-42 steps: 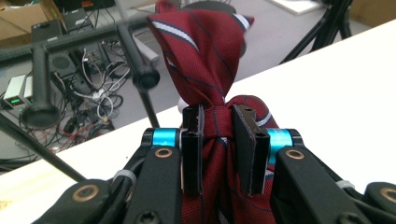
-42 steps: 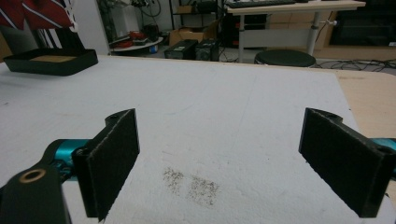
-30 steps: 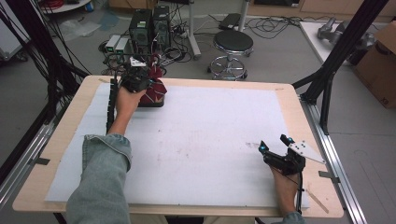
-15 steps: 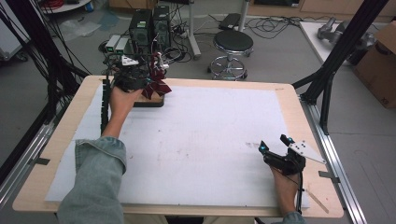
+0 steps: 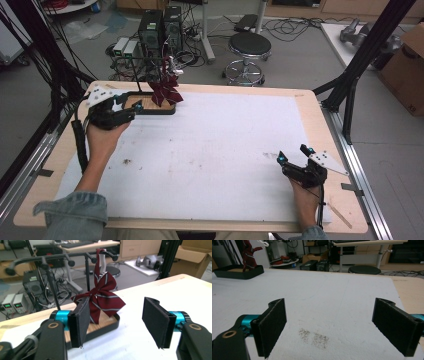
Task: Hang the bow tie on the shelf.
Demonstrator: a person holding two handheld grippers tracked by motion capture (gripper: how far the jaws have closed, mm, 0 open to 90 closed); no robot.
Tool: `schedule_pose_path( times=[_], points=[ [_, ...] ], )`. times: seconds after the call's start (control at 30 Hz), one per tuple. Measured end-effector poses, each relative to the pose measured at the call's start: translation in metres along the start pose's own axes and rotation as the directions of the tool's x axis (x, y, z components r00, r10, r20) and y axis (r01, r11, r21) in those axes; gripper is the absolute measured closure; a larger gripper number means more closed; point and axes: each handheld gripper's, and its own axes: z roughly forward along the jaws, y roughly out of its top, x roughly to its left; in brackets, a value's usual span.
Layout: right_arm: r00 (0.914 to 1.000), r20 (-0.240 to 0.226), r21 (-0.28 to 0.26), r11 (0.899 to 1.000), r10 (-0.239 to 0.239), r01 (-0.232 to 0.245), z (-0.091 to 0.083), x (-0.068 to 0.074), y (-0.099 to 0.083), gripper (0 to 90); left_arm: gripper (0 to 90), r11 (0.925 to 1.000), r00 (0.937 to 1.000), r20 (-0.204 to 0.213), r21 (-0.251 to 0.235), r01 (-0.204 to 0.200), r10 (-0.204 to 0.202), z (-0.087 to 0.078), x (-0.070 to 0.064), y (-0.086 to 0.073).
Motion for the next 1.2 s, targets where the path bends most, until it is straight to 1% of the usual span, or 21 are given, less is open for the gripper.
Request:
schedule_pose_path(
  times=[0.17,0.23,0.33,0.47,0.57,0.67,0.73,0.83,1.0,1.1,1.2],
  points=[
    [1.0,0.003,0.004,1.0,-0.002,0.002,0.0,0.001,0.0,11.3,33.7,0.9999,0.9996,-0.025,-0.014,-0.009,0.009,-0.03,-0.007,-0.022],
    [1.0,0.005,0.005,1.0,-0.004,0.004,0.0,0.001,0.0,11.3,32.4,0.9997,0.9996,-0.028,-0.024,-0.001,0.0,-0.04,-0.008,-0.029],
    [1.0,0.006,0.005,1.0,-0.007,0.007,0.0,0.001,0.0,11.4,30.4,0.9991,0.9995,-0.027,-0.039,0.015,-0.016,-0.051,-0.008,-0.039],
    [0.9999,0.011,0.007,1.0,-0.006,0.006,0.0,0.001,0.0,11.4,28.3,0.9984,0.9985,-0.045,-0.049,0.027,-0.029,-0.062,-0.008,-0.052],
    [0.9999,0.012,0.007,1.0,-0.006,0.006,0.0,0.001,0.0,11.4,26.6,0.9977,0.9968,-0.069,-0.057,0.036,-0.04,-0.067,-0.01,-0.064],
    [0.9998,0.014,0.007,1.0,-0.01,0.01,0.0,0.001,0.0,11.3,26.4,0.9989,0.9968,-0.076,-0.042,0.021,-0.024,-0.068,-0.011,-0.073],
    [0.9998,0.015,0.007,1.0,-0.011,0.011,0.0,0.001,0.0,11.3,26.0,0.9986,0.9961,-0.083,-0.045,0.027,-0.031,-0.068,-0.01,-0.079],
    [0.9998,0.016,0.007,1.0,-0.011,0.011,0.0,0.001,0.0,11.3,25.8,0.999,0.9948,-0.097,-0.036,0.026,-0.03,-0.069,-0.011,-0.087],
    [0.9999,0.013,0.005,1.0,-0.011,0.011,0.0,0.001,0.0,11.4,25.8,0.9984,0.9947,-0.094,-0.042,0.039,-0.043,-0.073,-0.011,-0.093],
    [0.9999,0.014,0.006,1.0,-0.01,0.01,0.0,0.001,0.0,11.3,25.8,0.998,0.9943,-0.098,-0.05,0.039,-0.044,-0.075,-0.013,-0.096],
    [0.9999,0.014,0.006,1.0,-0.01,0.01,0.0,0.001,0.0,11.3,25.8,0.9984,0.9951,-0.093,-0.049,0.029,-0.034,-0.075,-0.015,-0.1]
  ],
)
